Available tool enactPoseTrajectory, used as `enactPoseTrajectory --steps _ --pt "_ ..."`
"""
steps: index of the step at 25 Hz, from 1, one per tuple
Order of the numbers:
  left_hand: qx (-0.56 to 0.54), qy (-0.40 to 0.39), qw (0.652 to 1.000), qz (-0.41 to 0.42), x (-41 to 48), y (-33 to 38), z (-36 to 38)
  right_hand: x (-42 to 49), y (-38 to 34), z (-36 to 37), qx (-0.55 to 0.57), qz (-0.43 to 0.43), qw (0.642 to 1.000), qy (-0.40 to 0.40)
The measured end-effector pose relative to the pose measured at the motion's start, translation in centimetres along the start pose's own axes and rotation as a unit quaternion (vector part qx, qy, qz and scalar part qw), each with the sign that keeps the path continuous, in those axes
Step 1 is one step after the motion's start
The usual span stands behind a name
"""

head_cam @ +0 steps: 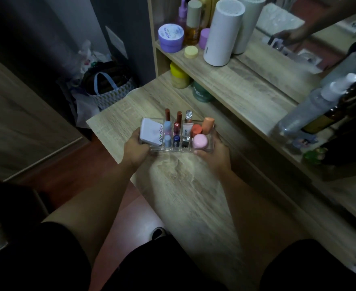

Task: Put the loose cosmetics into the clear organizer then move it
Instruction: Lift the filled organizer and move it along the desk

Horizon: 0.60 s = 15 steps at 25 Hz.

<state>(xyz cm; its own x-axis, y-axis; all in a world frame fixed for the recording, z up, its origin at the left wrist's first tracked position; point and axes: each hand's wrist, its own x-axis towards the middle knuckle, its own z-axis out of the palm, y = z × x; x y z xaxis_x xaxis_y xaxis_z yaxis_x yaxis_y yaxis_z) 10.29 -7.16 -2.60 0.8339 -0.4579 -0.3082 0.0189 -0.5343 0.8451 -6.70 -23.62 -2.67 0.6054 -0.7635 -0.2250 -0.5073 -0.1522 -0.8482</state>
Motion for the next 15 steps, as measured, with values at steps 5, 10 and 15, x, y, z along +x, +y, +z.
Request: enactPoseTrajectory --steps 5,10,15 --pt "0.011 -0.022 1.000 0.011 -0.9 1.0 0.7 -3.2 0.6 -0.5 -0.001 0.015 0.998 0.065" --pt "0.026 -0.076 0.996 0.036 -3.3 2.4 2.5 -7.4 2.5 -1.4 0.017 0.042 0.988 0.146" --pt "0.051 -0.141 0.987 0.064 -6.7 4.5 6.0 -12.0 4.8 -3.7 0.080 0.060 0.969 0.226"
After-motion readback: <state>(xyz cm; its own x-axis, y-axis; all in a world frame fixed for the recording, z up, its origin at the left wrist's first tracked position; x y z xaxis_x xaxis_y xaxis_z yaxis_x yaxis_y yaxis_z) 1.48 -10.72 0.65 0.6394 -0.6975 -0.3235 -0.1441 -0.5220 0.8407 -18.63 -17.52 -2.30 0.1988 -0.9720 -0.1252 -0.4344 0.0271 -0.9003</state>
